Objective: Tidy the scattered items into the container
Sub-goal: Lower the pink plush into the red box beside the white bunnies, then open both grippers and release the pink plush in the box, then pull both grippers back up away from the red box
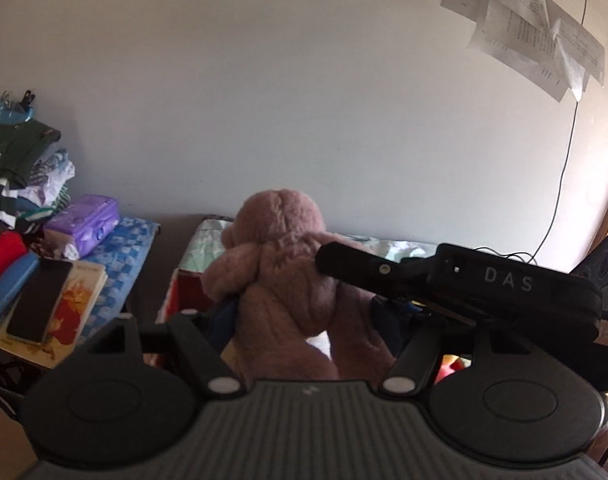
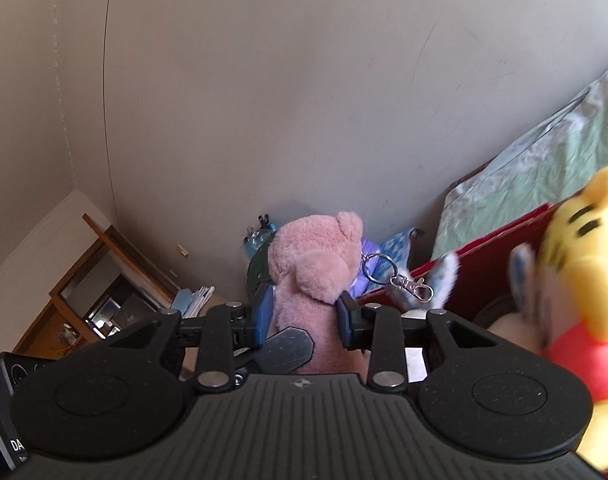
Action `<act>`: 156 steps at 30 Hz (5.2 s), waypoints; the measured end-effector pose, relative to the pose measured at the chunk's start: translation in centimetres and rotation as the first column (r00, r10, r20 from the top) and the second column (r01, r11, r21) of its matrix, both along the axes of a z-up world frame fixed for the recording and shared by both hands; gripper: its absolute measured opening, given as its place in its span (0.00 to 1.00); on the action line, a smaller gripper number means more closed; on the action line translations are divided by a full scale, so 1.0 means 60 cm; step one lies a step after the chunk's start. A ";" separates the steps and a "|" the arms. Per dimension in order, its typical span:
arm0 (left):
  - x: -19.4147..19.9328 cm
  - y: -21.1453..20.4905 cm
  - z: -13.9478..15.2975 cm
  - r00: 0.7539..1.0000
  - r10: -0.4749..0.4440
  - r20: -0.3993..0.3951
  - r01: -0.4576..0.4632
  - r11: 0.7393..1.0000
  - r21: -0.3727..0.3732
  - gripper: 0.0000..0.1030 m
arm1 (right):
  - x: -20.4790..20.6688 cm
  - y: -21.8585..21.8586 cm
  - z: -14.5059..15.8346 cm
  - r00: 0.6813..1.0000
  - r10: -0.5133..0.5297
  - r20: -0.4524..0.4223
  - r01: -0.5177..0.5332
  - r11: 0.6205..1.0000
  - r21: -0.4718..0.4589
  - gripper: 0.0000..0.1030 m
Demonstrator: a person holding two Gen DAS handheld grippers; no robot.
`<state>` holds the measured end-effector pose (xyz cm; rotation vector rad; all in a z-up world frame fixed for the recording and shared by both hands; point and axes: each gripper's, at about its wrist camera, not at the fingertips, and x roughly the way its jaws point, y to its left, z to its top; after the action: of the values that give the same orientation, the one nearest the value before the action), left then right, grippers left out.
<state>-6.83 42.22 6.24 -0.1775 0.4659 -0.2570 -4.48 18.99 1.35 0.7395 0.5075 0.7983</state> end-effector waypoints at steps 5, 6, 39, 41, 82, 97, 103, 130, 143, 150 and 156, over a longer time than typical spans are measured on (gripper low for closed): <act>0.004 0.057 -0.033 0.996 0.017 -0.086 -0.017 1.000 0.003 0.68 | 0.004 0.050 -0.028 0.996 0.009 -0.084 -0.011 1.000 -0.023 0.34; 0.007 0.065 -0.042 0.994 0.013 -0.112 -0.014 1.000 -0.008 0.68 | 0.004 0.055 -0.034 0.995 0.004 -0.104 -0.008 0.999 -0.035 0.34; 0.001 0.084 -0.073 0.988 -0.090 -0.128 0.097 0.994 0.052 0.77 | -0.002 0.096 -0.051 0.997 -0.083 0.002 0.078 0.927 -0.368 0.19; -0.004 0.080 -0.071 0.987 -0.110 -0.121 0.116 0.992 0.047 0.77 | -0.001 0.103 -0.050 0.996 -0.081 0.024 0.084 0.917 -0.391 0.19; -0.004 0.006 -0.083 0.982 -0.058 -0.182 0.074 0.994 0.085 0.93 | -0.066 -0.018 -0.052 0.984 -0.141 -0.109 0.104 0.950 -0.295 0.22; -0.025 -0.074 -0.063 0.960 0.138 -0.242 -0.104 0.983 0.148 0.99 | -0.092 -0.098 -0.028 0.992 -0.067 -0.109 0.035 0.961 -0.274 0.31; -0.030 -0.096 -0.064 0.931 0.255 -0.261 -0.217 0.962 0.166 1.00 | -0.103 -0.131 -0.036 0.991 -0.046 -0.122 0.012 0.965 -0.264 0.30; -0.004 -0.119 -0.072 0.905 0.309 -0.293 -0.236 0.937 0.258 1.00 | -0.122 -0.140 -0.038 0.991 -0.095 -0.092 0.064 0.953 -0.295 0.31; -0.064 -0.094 -0.036 0.948 -0.229 -0.223 0.279 0.934 0.223 1.00 | -0.189 -0.108 -0.018 0.885 -0.456 -0.093 0.388 0.833 -0.394 0.38; -0.122 -0.190 -0.045 0.763 -0.603 -0.231 0.646 0.724 0.242 1.00 | -0.254 -0.132 -0.023 0.671 -0.736 -0.089 0.571 0.590 -0.572 0.62; -0.120 -0.282 -0.111 0.668 -0.610 -0.426 0.732 0.642 0.228 1.00 | -0.267 -0.153 -0.059 0.571 -0.807 -0.150 0.499 0.487 -0.717 0.79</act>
<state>-14.02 25.31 -0.41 0.3763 0.8905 -0.8956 -20.51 9.84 -2.20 0.4388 0.7901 -0.3642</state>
